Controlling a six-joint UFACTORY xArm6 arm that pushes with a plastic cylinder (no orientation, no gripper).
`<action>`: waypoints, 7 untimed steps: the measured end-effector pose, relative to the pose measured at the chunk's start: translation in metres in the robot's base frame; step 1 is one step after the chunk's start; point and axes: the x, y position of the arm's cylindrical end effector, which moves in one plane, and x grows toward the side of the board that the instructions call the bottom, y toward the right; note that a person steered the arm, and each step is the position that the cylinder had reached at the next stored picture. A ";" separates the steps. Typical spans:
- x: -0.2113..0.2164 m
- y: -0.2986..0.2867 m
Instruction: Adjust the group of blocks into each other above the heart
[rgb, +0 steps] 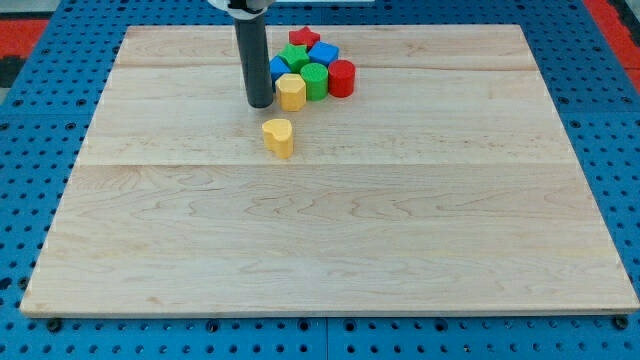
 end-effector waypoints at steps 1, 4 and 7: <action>0.010 0.010; -0.013 0.053; -0.045 0.200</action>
